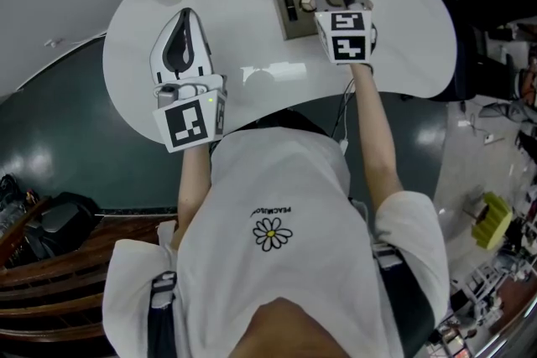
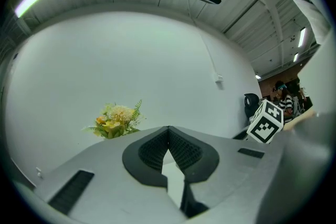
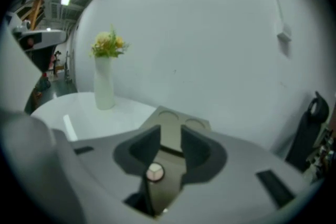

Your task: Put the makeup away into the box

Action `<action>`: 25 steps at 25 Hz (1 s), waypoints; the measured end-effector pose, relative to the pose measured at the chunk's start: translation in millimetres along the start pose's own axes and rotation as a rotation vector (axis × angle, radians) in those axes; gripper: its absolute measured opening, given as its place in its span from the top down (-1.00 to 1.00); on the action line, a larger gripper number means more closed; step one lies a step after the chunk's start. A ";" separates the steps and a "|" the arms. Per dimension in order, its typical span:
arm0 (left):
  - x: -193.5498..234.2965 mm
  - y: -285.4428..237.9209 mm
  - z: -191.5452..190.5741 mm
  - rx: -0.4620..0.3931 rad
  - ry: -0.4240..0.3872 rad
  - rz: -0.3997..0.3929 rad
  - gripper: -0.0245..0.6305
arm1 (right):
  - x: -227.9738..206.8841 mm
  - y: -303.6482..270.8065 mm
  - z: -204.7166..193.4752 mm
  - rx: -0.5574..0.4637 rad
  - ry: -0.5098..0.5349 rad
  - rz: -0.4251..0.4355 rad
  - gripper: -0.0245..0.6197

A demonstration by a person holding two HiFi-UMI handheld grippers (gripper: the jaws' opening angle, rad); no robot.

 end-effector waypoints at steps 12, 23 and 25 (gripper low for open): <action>-11.5 -5.4 1.5 -0.016 0.008 -0.056 0.86 | 35.3 99.7 25.6 -0.289 -0.014 -0.121 0.80; -21.5 -6.6 5.2 -0.030 0.010 -0.091 0.86 | 54.9 113.9 1.3 -0.254 -0.104 -0.137 0.82; -22.8 -5.6 2.7 -0.025 0.009 -0.094 0.86 | 54.2 115.3 0.6 -0.256 -0.102 -0.139 0.82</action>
Point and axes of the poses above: the fingertips, and each gripper's own axes: y backward along the fingers, x to its left, z out of its top, the point moved 9 cm from there along y, backward along the fingers, and after that the axes turned 4 degrees about -x, right-handed, at the moved point
